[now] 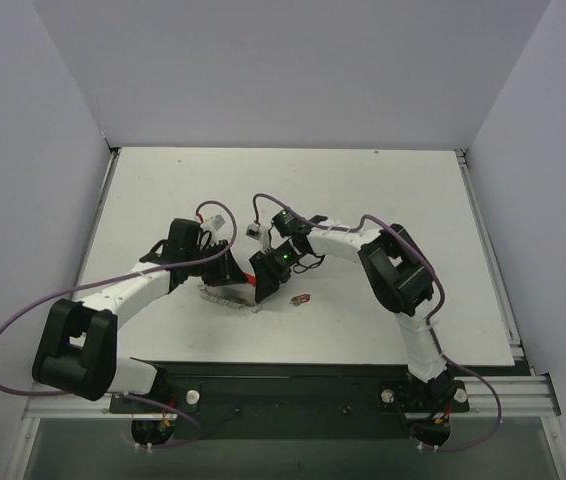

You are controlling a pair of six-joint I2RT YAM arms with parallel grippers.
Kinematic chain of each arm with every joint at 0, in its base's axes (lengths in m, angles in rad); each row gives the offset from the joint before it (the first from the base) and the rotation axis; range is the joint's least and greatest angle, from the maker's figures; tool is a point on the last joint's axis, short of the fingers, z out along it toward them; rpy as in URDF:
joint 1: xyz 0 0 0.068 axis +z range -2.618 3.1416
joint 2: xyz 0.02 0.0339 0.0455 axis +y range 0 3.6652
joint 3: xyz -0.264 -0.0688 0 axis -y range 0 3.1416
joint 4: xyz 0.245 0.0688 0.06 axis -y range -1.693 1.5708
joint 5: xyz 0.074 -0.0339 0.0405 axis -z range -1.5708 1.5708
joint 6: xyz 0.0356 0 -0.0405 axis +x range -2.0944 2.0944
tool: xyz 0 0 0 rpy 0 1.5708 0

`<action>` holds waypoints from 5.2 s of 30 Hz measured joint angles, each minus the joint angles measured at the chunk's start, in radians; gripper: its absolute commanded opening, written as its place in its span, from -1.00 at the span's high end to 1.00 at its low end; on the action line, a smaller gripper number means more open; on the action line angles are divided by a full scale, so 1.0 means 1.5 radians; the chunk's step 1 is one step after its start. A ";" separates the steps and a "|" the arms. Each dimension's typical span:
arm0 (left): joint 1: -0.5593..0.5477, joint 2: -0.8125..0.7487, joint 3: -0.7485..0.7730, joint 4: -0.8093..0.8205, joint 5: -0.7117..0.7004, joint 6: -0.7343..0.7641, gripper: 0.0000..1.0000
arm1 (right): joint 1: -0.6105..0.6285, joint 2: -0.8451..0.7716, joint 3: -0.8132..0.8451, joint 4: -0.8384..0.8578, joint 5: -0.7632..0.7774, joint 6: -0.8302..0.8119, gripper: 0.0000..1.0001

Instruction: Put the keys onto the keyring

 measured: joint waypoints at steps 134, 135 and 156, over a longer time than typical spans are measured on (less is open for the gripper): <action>-0.150 -0.098 0.210 0.393 -0.005 0.009 1.00 | -0.249 -0.387 0.086 0.365 -0.220 0.543 -0.41; -0.151 -0.109 0.222 0.354 0.005 0.028 1.00 | -0.253 -0.387 0.114 0.283 -0.219 0.479 -0.47; -0.245 -0.117 0.367 -0.117 0.033 0.295 1.00 | -0.126 -0.452 0.185 -0.452 -0.069 -0.248 0.08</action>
